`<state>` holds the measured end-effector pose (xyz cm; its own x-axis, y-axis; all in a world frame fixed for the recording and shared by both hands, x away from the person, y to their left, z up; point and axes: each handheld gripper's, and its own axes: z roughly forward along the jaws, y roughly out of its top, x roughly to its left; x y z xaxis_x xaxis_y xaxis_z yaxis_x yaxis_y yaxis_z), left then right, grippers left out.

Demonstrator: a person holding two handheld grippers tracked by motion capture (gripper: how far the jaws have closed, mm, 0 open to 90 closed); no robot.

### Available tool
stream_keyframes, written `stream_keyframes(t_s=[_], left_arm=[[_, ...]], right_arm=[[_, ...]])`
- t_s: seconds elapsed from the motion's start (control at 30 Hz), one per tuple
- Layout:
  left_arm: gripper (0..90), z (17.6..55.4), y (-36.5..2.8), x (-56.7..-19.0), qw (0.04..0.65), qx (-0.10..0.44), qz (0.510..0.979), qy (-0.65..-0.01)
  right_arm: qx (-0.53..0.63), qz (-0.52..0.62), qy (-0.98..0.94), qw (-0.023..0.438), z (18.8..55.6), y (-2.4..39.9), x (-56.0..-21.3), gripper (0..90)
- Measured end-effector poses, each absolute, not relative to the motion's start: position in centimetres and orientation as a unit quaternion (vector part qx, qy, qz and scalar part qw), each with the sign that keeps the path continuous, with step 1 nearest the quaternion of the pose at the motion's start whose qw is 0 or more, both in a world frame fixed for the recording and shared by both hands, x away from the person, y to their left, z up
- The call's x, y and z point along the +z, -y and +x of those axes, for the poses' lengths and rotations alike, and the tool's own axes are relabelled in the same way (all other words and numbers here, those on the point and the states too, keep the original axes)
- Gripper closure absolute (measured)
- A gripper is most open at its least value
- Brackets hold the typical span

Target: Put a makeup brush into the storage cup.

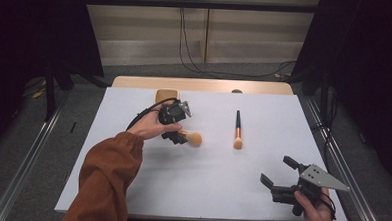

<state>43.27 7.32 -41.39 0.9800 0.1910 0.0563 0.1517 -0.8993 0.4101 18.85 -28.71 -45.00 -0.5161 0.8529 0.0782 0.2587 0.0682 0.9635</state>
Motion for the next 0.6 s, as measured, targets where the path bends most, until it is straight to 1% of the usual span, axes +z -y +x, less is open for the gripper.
stream_keyframes(t_s=[0.07, 0.13, 0.17, 0.2, 0.27, 0.37, 0.4, 0.47, 0.6], left_arm=[[10.3, 43.5, -7.4, -41.6, 0.205, 0.038, 0.974, -0.087], [6.4, 43.7, -7.4, -41.8, 0.204, 0.024, 0.975, -0.085], [6.3, 43.7, -7.4, -42.0, 0.204, 0.027, 0.975, -0.085], [8.8, 43.8, -7.3, -42.1, 0.196, 0.031, 0.977, -0.080], [10.2, 43.9, -7.1, -42.4, 0.188, 0.038, 0.979, -0.074], [10.9, 43.9, -6.8, -42.8, 0.179, 0.036, 0.981, -0.063], [10.6, 43.9, -6.6, -43.0, 0.183, 0.031, 0.980, -0.070], [10.0, 43.9, -6.3, -43.2, 0.175, 0.036, 0.982, -0.061], [11.7, 43.8, -6.0, -43.6, 0.163, 0.039, 0.984, -0.056]], right_arm=[[0.546, 0.409, -0.679, 0.272, 18.8, 28.7, -45.0, 0.0], [0.546, 0.408, -0.679, 0.272, 18.8, 28.7, -45.0, 0.0], [0.545, 0.409, -0.679, 0.272, 18.8, 28.7, -45.0, 0.0], [0.546, 0.409, -0.679, 0.271, 18.8, 28.7, -45.0, 0.0], [0.546, 0.408, -0.680, 0.271, 18.8, 28.7, -45.0, 0.0], [0.546, 0.409, -0.679, 0.271, 18.8, 28.7, -45.0, 0.0], [0.547, 0.411, -0.677, 0.271, 18.7, 28.7, -45.0, 0.0], [0.546, 0.410, -0.679, 0.271, 18.7, 28.7, -45.0, 0.0], [0.545, 0.409, -0.679, 0.272, 18.7, 28.7, -45.0, 0.0]])
